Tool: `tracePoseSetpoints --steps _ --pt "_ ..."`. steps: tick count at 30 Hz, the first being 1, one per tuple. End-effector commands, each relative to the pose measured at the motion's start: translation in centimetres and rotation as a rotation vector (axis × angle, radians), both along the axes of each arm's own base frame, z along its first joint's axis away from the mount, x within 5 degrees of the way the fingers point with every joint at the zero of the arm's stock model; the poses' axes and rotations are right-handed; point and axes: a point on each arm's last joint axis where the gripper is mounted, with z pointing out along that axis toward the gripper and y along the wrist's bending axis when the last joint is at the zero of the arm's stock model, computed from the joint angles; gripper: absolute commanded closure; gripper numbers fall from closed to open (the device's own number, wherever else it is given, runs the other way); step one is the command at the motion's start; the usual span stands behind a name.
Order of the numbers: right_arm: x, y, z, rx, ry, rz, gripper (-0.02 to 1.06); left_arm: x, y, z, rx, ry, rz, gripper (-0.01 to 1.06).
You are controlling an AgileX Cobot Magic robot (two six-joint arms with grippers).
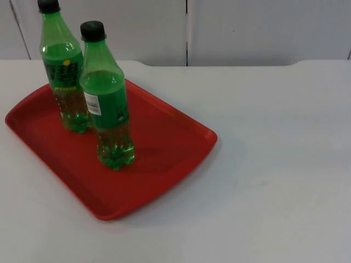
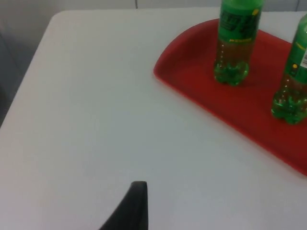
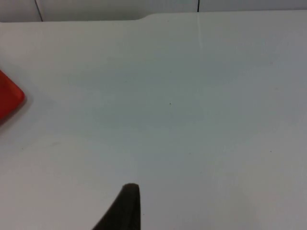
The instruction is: Place the bottle upright on the tray.
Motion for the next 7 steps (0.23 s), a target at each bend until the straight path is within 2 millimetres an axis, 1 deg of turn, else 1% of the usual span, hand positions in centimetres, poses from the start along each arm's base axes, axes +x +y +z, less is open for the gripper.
tracePoseSetpoints --steps 1,7 --pt "-0.02 0.02 -0.01 0.001 -0.007 -0.003 -0.01 0.04 0.03 -0.13 0.004 -0.003 0.03 0.0" --pt "-0.02 0.02 -0.01 0.001 -0.007 -0.003 -0.01 0.04 -0.01 -0.13 0.005 -0.003 0.115 0.0"
